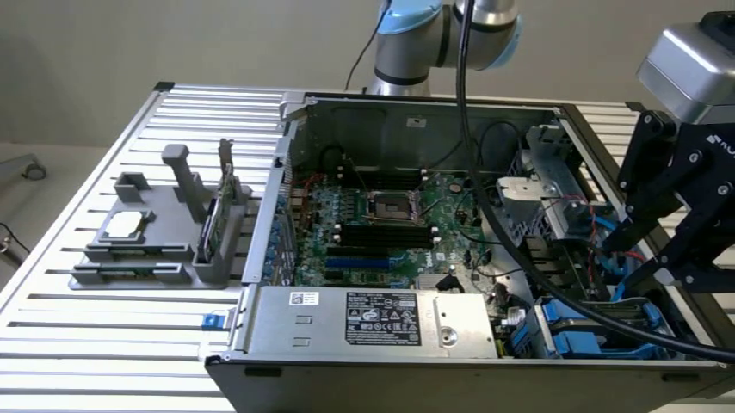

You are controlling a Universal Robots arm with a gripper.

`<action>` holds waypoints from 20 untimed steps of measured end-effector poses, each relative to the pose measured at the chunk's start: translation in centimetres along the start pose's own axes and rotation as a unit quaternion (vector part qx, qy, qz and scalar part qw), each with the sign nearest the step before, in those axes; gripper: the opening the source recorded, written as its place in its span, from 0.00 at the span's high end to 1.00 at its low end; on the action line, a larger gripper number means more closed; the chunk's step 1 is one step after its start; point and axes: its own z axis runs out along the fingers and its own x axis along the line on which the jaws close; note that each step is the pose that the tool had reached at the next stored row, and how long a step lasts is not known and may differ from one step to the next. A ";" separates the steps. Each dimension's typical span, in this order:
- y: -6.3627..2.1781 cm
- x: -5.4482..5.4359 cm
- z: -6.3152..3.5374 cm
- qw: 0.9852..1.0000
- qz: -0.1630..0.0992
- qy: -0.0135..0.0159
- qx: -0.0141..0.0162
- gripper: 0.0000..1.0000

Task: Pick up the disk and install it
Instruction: 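Pick up the disk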

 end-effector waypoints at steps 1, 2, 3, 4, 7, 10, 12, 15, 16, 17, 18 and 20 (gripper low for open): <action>-0.08 0.1 -0.01 1.000 0.000 0.000 0.000 0.59; -0.20 0.2 -0.01 1.000 0.000 0.000 0.000 0.59; -0.30 0.3 -0.03 1.000 0.000 -0.001 0.000 0.59; -0.40 0.4 -0.03 1.000 -0.001 -0.001 0.000 0.59; -0.65 0.7 -0.01 1.000 -0.001 -0.002 0.000 0.59; -0.91 0.9 0.07 1.000 -0.002 -0.002 0.000 0.61; -1.17 1.0 0.24 1.000 -0.003 -0.002 0.000 0.68; -1.29 1.0 0.76 1.000 -0.005 -0.002 0.000 0.86; -1.30 1.1 0.94 1.000 -0.005 -0.002 0.000 0.89; -1.32 1.1 1.11 1.000 -0.006 -0.002 0.000 0.89; -1.34 1.1 1.30 1.000 -0.006 -0.002 0.000 0.89; -1.36 1.1 1.66 1.000 -0.007 -0.002 0.000 0.89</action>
